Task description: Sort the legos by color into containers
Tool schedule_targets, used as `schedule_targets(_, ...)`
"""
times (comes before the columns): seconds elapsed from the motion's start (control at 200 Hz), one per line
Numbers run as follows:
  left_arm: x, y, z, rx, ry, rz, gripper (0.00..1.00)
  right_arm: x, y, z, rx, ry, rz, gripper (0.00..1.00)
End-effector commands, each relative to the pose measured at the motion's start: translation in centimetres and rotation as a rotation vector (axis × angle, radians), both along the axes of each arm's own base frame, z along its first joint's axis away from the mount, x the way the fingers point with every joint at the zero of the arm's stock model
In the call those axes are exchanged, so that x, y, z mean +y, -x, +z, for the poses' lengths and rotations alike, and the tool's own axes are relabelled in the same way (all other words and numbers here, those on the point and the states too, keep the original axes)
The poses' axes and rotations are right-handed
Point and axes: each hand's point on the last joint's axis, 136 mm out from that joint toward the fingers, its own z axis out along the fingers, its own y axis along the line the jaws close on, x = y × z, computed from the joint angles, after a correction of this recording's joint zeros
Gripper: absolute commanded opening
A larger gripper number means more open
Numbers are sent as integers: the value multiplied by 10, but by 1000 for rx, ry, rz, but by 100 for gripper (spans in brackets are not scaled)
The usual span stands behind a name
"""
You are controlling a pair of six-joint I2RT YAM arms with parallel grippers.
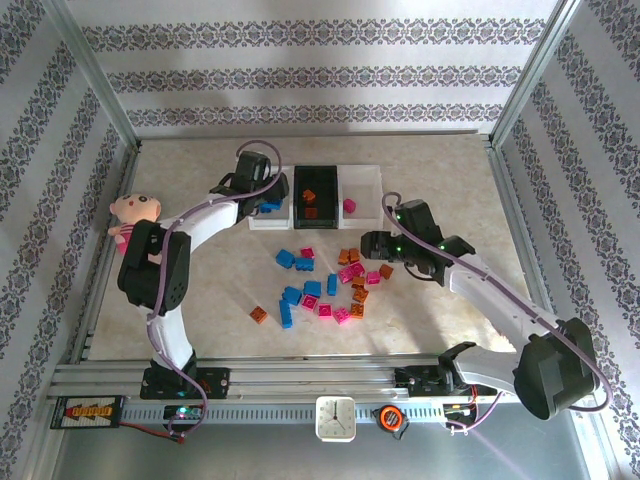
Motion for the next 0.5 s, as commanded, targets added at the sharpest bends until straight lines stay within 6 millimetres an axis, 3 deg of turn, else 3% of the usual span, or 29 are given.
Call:
schedule_targets(0.0, -11, 8, 58, -104, 93, -38, 81, -16, 19, -24, 97, 28, -48, 72)
schedule_targets(0.1, -23, 34, 91, -170, 164, -92, 87, -21, 25, -43, 161, 49, -65, 72)
schedule_targets(0.22, -33, 77, 109, -216, 258, -157, 100, -27, 29, -62, 219, 85, -84, 71)
schedule_targets(0.495, -24, 164, 69, -175, 332, -193, 100, -30, 14, -85, 256, 99, -147, 67)
